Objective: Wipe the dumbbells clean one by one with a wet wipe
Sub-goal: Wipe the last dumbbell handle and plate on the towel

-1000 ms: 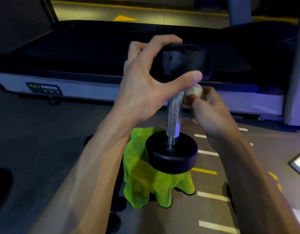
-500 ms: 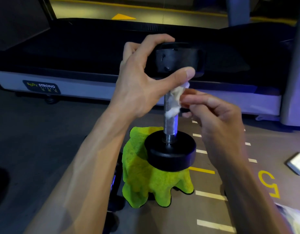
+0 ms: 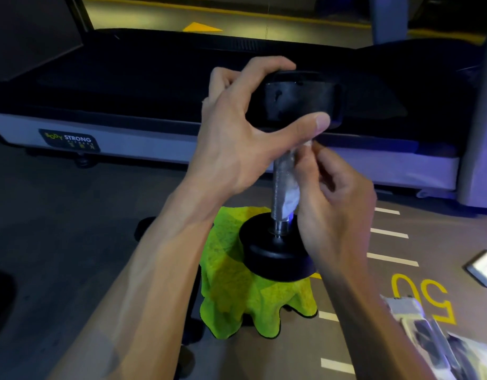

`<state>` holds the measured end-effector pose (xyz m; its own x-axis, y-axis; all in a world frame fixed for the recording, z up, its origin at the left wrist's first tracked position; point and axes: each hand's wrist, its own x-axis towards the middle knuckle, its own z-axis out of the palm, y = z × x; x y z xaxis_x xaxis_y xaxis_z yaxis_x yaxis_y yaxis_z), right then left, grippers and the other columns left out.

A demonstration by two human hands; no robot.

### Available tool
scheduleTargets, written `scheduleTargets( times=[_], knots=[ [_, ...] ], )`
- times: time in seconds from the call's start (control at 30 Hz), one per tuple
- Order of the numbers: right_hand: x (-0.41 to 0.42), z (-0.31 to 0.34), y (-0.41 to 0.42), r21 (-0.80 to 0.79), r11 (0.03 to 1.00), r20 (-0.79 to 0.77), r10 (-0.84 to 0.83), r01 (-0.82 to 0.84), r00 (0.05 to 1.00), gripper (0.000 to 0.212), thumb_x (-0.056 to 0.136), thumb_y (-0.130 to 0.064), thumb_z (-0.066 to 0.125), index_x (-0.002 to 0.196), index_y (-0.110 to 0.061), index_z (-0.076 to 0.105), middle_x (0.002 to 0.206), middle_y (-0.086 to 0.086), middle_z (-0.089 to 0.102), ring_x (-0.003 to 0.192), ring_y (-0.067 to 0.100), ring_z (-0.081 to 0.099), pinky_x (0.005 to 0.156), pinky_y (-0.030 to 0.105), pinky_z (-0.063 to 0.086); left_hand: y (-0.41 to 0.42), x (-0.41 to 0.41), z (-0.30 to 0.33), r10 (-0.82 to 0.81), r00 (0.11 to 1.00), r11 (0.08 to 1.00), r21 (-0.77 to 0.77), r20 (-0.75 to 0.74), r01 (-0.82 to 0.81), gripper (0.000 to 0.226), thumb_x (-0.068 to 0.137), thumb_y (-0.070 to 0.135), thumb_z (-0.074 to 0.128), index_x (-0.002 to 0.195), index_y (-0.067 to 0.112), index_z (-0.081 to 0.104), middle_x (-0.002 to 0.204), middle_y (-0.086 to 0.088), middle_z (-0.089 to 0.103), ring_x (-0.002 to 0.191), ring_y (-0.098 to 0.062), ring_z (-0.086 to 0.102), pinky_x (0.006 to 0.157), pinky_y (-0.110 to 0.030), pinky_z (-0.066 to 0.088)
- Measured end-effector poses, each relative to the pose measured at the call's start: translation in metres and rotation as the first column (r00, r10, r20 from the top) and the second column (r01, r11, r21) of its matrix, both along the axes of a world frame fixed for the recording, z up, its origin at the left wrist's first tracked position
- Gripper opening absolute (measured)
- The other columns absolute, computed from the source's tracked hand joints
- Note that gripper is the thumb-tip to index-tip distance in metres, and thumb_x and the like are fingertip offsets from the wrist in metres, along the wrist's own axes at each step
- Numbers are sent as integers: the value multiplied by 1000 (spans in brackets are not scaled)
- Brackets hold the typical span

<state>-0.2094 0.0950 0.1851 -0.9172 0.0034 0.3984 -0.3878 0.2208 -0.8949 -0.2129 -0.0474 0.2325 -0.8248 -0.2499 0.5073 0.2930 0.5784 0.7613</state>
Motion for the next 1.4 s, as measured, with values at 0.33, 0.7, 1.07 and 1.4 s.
scheduleTargets(
  times=[0.33, 0.7, 1.07, 1.4],
  knots=[
    [-9, -3, -4, -56, 994, -181, -100, 91, 978, 22, 86, -18, 79, 87, -33, 64, 92, -1, 64, 85, 10, 66, 80, 44, 58, 12, 5, 2, 31, 999, 999, -30, -39, -33, 69, 68, 75, 79, 129, 50, 61, 119, 9, 43, 122, -18, 51, 106, -34, 51],
    [-12, -7, -18, 91, 983, -15, -162, 162, 987, 26, 91, -35, 77, 110, -23, 65, 80, -13, 67, 79, 7, 65, 77, 27, 52, 11, 2, 1, 73, 996, 996, -56, -50, -76, 70, 68, 76, 79, 130, 49, 61, 114, 11, 40, 119, -17, 50, 104, -32, 52],
    [8, -25, 18, 524, 847, 155, 9, -90, 988, 52, 77, -71, 51, 91, -22, 65, 82, -5, 75, 85, 27, 71, 74, 45, 56, 6, 0, -2, 49, 998, 999, -6, -45, -49, 64, 69, 73, 81, 127, 53, 61, 115, 12, 41, 121, -17, 49, 107, -28, 49],
    [-24, 4, 5, 322, 911, 197, 204, -259, 959, 23, 98, -47, 64, 87, -27, 67, 73, -14, 72, 70, 5, 64, 65, 22, 48, 2, 4, -4, 41, 999, 999, -8, -24, -42, 66, 72, 70, 80, 131, 49, 59, 120, 6, 44, 124, -17, 47, 108, -23, 45]
  ],
)
